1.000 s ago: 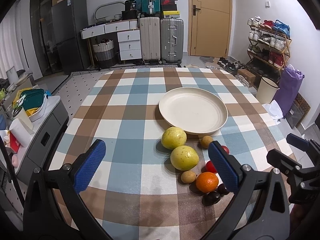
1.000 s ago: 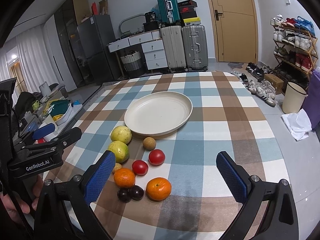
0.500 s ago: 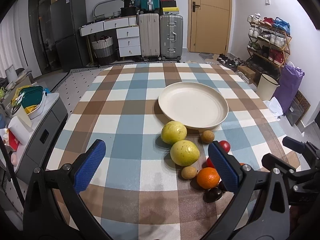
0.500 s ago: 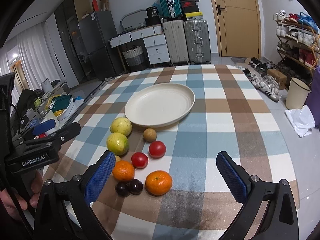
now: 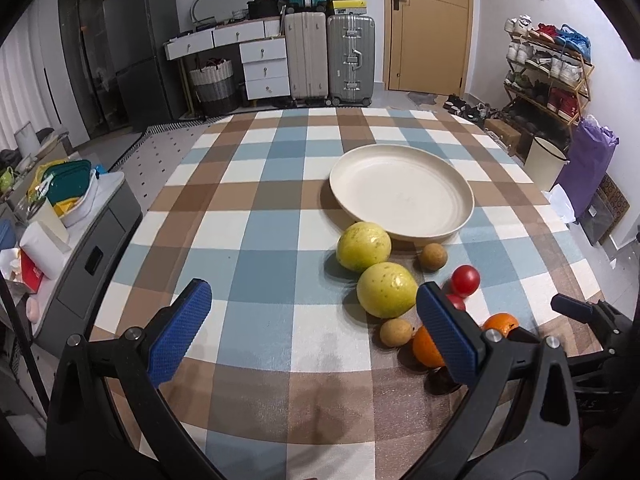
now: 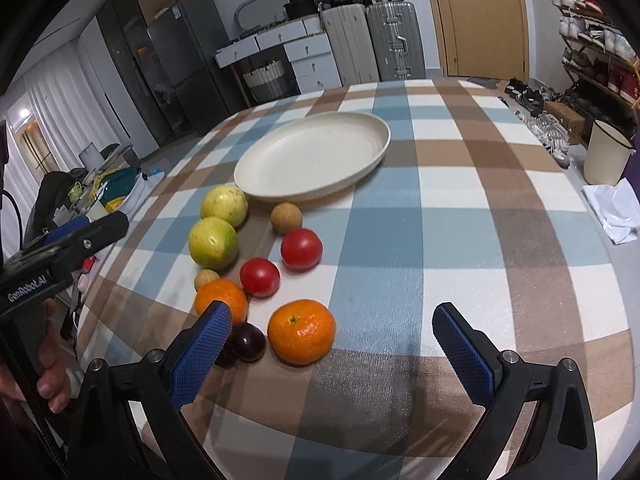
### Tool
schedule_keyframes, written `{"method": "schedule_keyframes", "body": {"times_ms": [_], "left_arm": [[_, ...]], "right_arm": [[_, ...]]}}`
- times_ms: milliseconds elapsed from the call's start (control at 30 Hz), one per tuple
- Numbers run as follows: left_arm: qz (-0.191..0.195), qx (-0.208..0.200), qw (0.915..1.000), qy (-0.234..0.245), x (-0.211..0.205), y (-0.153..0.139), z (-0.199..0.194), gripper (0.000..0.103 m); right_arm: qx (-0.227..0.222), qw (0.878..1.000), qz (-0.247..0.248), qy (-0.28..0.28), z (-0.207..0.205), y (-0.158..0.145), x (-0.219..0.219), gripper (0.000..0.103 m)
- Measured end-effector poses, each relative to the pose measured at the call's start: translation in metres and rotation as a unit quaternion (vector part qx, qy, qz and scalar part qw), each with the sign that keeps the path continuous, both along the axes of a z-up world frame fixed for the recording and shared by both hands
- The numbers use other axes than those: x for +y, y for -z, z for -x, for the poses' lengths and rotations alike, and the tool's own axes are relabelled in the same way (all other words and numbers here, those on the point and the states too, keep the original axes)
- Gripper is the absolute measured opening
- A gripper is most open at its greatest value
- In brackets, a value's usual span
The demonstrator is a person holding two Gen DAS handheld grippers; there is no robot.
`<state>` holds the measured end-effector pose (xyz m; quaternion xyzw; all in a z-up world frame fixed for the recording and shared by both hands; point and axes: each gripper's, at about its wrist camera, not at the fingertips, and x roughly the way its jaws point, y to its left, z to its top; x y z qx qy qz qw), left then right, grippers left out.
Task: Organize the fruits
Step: 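Lower the right tool onto a mandarin orange and close it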
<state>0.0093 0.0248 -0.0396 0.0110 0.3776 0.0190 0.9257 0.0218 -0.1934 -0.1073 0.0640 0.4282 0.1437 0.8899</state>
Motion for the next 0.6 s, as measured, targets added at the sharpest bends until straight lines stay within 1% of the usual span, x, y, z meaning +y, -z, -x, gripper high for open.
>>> {"method": "schedule_keyframes", "body": {"times_ms": [100, 167, 267, 500, 600], "left_arm": [[0.002, 0.006, 1.0000, -0.003, 0.003, 0.005, -0.003, 0.102], [0.002, 0.009, 0.9999, -0.005, 0.005, 0.008, -0.005, 0.102], [0.007, 0.015, 0.9998, -0.007, 0.009, 0.012, -0.008, 0.102], [0.016, 0.021, 0.9996, -0.010, 0.014, 0.017, -0.010, 0.102], [0.015, 0.024, 0.9996, -0.010, 0.015, 0.019, -0.010, 0.102]], "right_arm": [[0.007, 1.000, 0.007, 0.001, -0.003, 0.009, 0.003, 0.099], [0.014, 1.000, 0.011, -0.001, -0.006, 0.015, 0.005, 0.088], [0.027, 1.000, 0.011, -0.008, -0.009, 0.022, 0.007, 0.084], [0.021, 0.999, 0.022, -0.021, -0.008, 0.026, 0.014, 0.077], [0.019, 0.999, 0.020, -0.028, -0.006, 0.025, 0.015, 0.067]]}}
